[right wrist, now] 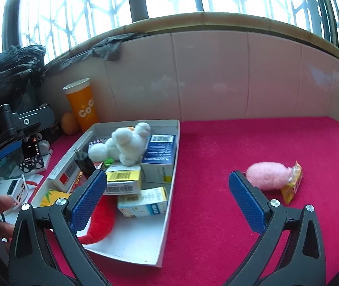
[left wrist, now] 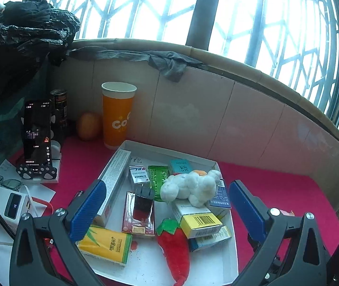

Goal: Organize objects
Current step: 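Withdraw both open tools from the tray toward the pink plush and candy bar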

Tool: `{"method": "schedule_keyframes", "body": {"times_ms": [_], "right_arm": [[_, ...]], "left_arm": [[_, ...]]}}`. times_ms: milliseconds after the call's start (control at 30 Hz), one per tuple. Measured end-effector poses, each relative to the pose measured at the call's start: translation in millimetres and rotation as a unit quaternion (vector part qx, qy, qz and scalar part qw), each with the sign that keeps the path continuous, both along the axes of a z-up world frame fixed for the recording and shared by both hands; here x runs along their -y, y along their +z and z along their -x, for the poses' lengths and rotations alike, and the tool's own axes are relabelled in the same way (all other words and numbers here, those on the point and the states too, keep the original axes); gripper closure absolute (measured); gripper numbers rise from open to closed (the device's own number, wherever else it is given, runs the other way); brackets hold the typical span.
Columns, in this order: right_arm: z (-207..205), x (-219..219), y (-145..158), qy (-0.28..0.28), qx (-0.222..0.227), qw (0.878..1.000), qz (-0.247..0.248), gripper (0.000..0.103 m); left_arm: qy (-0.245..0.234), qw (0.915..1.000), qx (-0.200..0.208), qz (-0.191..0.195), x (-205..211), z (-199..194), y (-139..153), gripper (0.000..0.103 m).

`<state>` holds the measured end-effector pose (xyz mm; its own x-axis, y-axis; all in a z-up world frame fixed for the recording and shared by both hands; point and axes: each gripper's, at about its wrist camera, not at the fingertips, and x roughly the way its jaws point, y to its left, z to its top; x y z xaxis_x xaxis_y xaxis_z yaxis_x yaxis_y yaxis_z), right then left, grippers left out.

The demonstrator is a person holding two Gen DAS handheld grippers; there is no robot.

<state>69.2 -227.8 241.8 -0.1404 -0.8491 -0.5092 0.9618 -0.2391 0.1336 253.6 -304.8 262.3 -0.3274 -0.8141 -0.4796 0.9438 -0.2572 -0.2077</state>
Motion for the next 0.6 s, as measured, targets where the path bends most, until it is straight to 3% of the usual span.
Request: {"method": "schedule_keyframes", "body": {"times_ms": [367,600], "right_arm": [[38.6,-16.0,-5.0,-0.044,0.017,0.999,0.005,0.0],[89.6,-29.3,-3.7,-0.101,0.031,0.994,0.015,0.0]], "left_arm": [[-0.051,0.9982,0.025,-0.021,-9.6,39.3,-14.8,0.0],[-0.098,0.9924,0.072,-0.023,-21.5,79.4,-29.0,0.0]]}}
